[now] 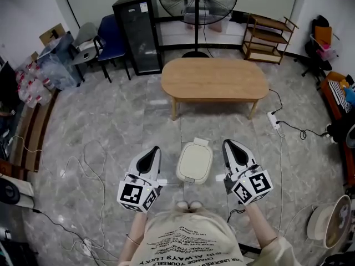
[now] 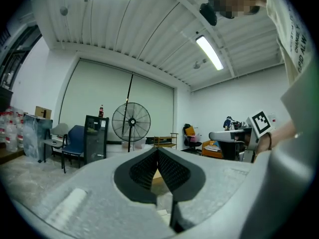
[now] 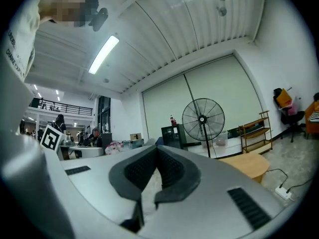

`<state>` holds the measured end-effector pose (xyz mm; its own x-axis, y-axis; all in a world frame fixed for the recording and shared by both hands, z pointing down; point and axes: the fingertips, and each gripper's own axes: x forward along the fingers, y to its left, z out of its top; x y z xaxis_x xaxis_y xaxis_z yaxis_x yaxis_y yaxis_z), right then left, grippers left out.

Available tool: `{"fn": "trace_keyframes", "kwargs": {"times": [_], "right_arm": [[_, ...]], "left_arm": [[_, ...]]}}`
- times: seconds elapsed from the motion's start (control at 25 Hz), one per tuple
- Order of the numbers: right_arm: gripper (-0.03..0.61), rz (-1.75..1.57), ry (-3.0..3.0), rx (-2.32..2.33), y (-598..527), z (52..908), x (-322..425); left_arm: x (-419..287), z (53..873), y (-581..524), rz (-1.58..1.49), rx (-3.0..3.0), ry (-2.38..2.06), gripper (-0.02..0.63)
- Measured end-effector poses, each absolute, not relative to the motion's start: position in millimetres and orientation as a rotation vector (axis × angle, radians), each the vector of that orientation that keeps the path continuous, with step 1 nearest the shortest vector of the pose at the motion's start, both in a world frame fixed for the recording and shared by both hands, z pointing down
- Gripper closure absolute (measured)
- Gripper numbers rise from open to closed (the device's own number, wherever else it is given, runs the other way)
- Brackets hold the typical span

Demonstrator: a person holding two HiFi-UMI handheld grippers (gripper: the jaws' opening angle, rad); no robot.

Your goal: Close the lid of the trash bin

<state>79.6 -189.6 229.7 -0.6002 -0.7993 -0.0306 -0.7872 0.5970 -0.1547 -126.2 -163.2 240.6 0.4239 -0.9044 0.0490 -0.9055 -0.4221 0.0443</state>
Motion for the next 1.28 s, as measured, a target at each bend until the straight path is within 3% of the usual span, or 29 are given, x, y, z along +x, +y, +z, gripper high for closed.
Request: {"fn": "trace_keyframes", "kwargs": {"times": [1.28], "right_arm": [[0.574,-0.047,2.725,-1.437,-182.5,210.1,90.0]], "left_arm": [[-141.2,228.8,-163.7,0.023,2.566,-1.711,0.591]]}}
